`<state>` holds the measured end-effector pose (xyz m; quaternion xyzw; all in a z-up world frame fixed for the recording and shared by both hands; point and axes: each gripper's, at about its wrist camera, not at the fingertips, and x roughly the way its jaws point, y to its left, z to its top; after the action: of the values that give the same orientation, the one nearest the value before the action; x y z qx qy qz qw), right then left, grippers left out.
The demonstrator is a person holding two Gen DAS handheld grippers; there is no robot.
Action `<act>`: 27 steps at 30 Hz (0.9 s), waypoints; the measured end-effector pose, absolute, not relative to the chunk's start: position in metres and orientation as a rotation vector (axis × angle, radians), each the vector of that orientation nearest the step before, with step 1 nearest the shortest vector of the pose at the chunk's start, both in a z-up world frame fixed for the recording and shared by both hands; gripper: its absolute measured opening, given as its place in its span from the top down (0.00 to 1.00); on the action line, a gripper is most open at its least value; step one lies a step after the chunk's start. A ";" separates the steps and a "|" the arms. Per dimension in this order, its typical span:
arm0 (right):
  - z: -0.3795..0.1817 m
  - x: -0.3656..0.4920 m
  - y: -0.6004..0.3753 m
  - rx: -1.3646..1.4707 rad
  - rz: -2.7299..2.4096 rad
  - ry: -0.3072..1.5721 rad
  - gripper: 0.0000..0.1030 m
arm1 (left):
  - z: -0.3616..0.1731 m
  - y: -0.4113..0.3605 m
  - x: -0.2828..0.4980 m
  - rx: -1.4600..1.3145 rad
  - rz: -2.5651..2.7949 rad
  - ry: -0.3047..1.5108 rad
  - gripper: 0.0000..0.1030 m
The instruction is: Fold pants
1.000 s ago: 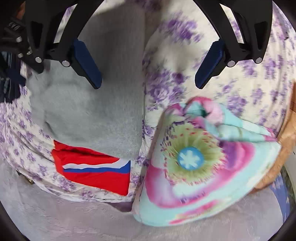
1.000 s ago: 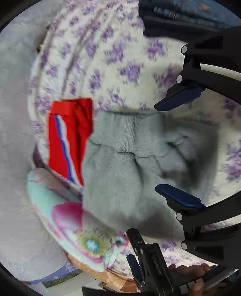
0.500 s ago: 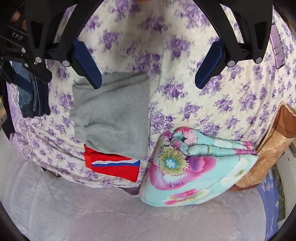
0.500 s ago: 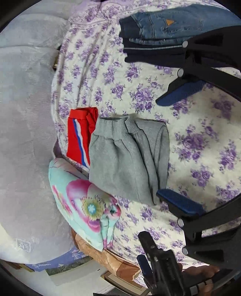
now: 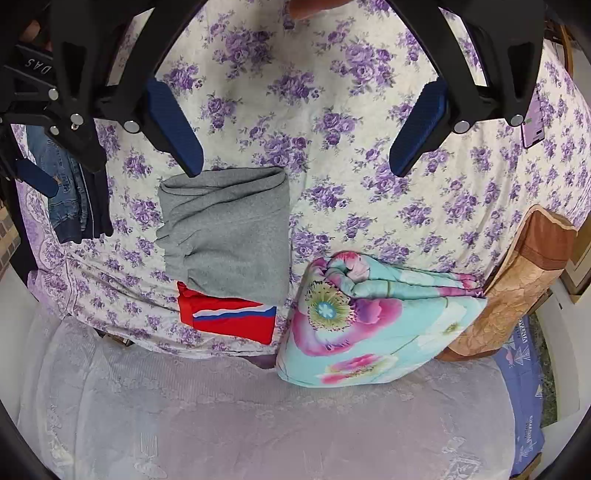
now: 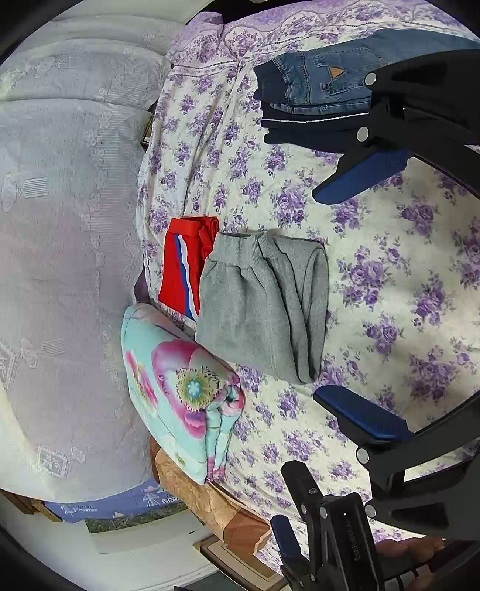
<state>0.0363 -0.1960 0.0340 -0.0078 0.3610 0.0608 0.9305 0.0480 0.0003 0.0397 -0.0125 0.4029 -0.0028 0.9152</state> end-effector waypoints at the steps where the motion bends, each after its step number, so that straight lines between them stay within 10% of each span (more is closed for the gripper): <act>1: 0.035 0.035 -0.195 -0.018 0.125 0.738 0.04 | 0.041 0.001 0.045 -0.030 -0.004 0.829 0.04; 27: 0.033 0.016 -0.178 -0.032 0.123 0.745 0.04 | 0.042 0.019 0.025 -0.031 -0.003 0.840 0.04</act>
<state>0.0163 -0.1781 0.0328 -0.0157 0.3636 0.0602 0.9295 0.0247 0.0190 0.0424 -0.0150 0.4079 -0.0016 0.9129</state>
